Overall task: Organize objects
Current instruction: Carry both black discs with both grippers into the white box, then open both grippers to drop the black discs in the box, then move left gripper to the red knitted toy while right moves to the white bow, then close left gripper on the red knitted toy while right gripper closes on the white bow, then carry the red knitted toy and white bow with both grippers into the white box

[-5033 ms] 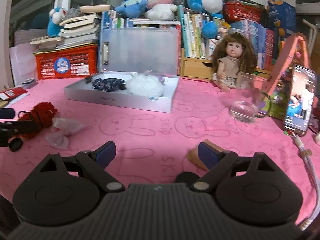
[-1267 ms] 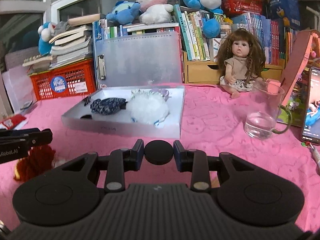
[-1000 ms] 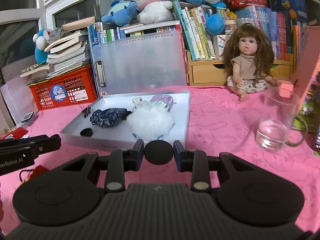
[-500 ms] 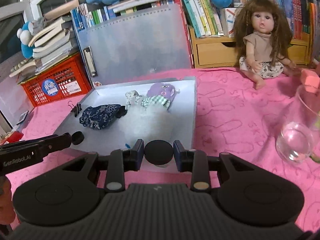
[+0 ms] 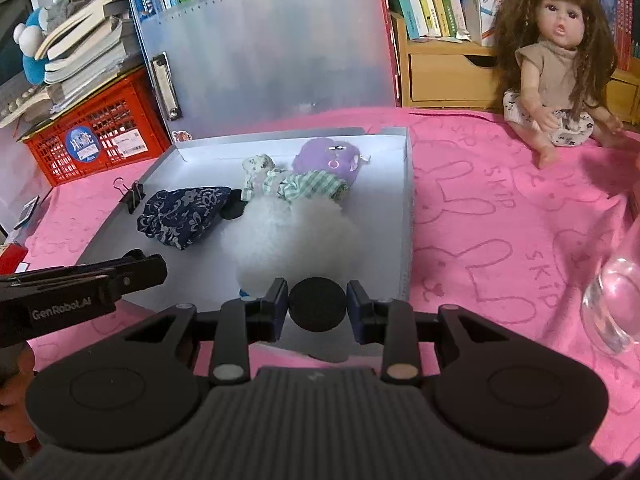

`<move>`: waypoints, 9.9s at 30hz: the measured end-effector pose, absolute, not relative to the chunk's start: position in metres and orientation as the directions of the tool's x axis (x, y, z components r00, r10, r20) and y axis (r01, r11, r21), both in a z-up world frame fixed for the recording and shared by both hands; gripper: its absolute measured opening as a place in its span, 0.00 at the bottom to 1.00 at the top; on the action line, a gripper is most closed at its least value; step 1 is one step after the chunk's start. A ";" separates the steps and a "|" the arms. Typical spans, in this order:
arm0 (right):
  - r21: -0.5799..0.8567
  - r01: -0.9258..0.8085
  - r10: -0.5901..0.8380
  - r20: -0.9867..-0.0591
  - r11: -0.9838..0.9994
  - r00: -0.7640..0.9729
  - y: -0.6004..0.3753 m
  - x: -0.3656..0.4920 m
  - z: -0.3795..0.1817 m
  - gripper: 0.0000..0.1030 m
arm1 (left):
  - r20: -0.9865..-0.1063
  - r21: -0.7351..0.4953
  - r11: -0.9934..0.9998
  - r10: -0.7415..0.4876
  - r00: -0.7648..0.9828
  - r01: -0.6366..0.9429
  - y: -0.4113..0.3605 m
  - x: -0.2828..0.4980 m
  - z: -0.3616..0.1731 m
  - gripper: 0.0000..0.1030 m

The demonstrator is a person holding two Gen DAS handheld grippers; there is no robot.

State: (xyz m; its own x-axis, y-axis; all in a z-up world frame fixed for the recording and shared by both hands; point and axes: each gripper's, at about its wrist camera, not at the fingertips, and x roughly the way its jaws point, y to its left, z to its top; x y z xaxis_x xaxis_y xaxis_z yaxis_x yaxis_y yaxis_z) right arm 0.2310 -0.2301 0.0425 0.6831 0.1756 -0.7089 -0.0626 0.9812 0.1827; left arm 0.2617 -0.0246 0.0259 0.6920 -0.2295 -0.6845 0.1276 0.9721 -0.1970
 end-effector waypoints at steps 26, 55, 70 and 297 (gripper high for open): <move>0.179 0.021 0.117 -0.719 0.984 0.685 -0.236 0.274 0.032 0.36 | -0.698 -0.178 0.982 -0.171 0.695 0.062 -0.018 0.293 0.007 0.29; 0.186 -0.089 0.185 -0.603 0.979 0.776 -0.236 0.213 0.069 0.67 | -0.619 -0.158 0.974 -0.227 0.752 0.163 -0.017 0.234 0.051 0.51; 0.151 -0.226 0.272 -0.542 0.962 0.795 -0.214 0.152 0.076 0.76 | -0.550 -0.126 0.967 -0.254 0.796 0.221 0.007 0.152 0.067 0.66; 0.399 0.102 0.180 -0.610 0.911 0.772 -0.268 0.287 0.018 0.22 | -0.599 -0.190 0.976 -0.202 0.775 0.107 -0.042 0.316 0.005 0.35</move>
